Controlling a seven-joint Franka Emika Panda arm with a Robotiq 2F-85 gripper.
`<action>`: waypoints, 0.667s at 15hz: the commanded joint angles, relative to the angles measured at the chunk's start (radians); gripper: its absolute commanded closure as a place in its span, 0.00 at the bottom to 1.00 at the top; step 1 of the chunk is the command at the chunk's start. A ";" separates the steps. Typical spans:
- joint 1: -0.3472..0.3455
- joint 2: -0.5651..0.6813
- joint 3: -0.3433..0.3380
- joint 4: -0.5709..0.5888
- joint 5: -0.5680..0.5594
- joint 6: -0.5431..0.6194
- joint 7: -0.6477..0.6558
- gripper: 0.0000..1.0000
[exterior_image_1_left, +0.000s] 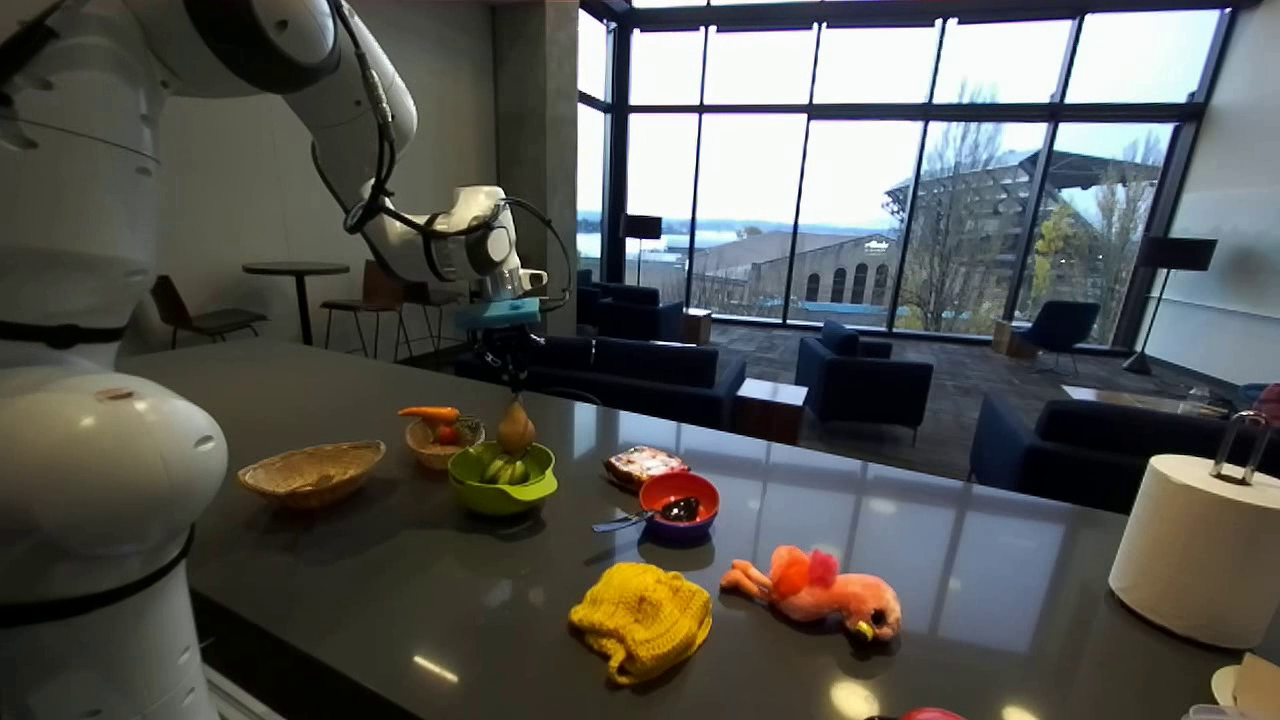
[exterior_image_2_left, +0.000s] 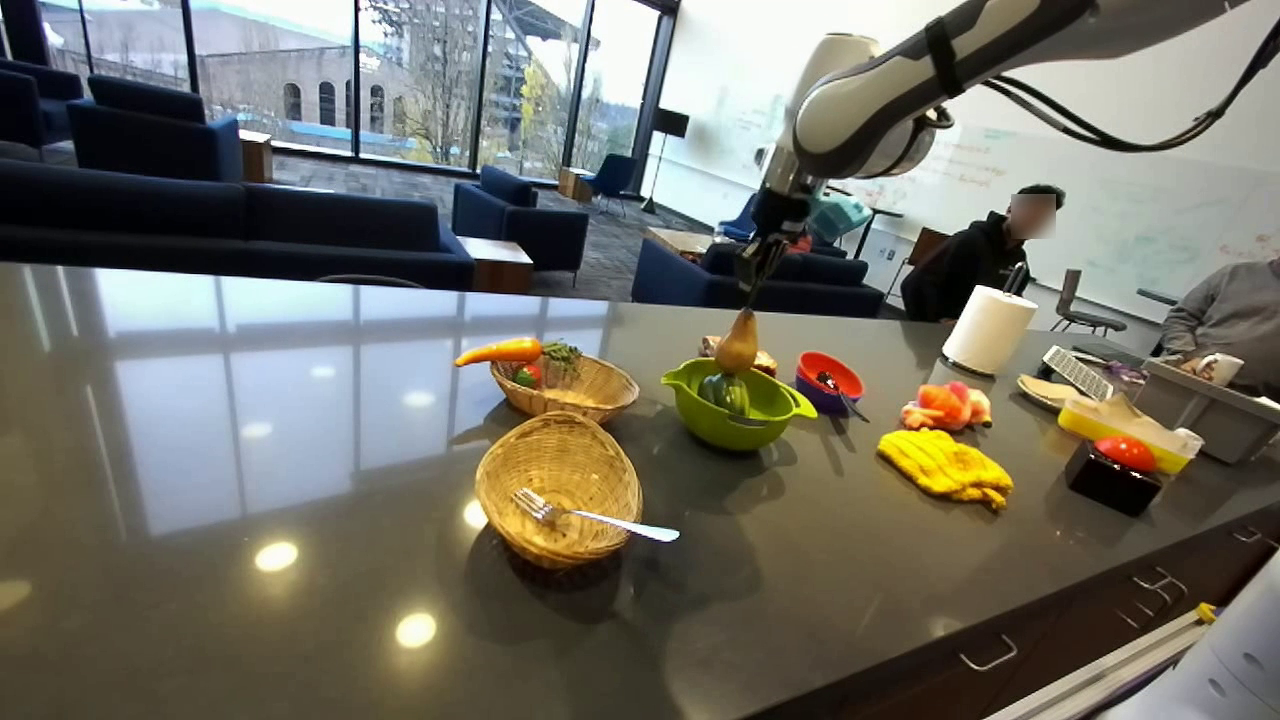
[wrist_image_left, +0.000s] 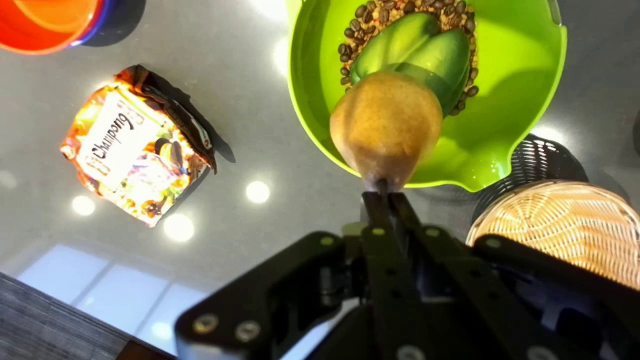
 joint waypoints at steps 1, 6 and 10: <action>-0.006 -0.060 -0.005 -0.060 0.002 0.013 0.020 0.98; -0.003 -0.076 -0.009 -0.071 -0.007 -0.003 0.035 0.98; -0.004 -0.074 -0.007 -0.082 0.007 0.004 0.032 0.98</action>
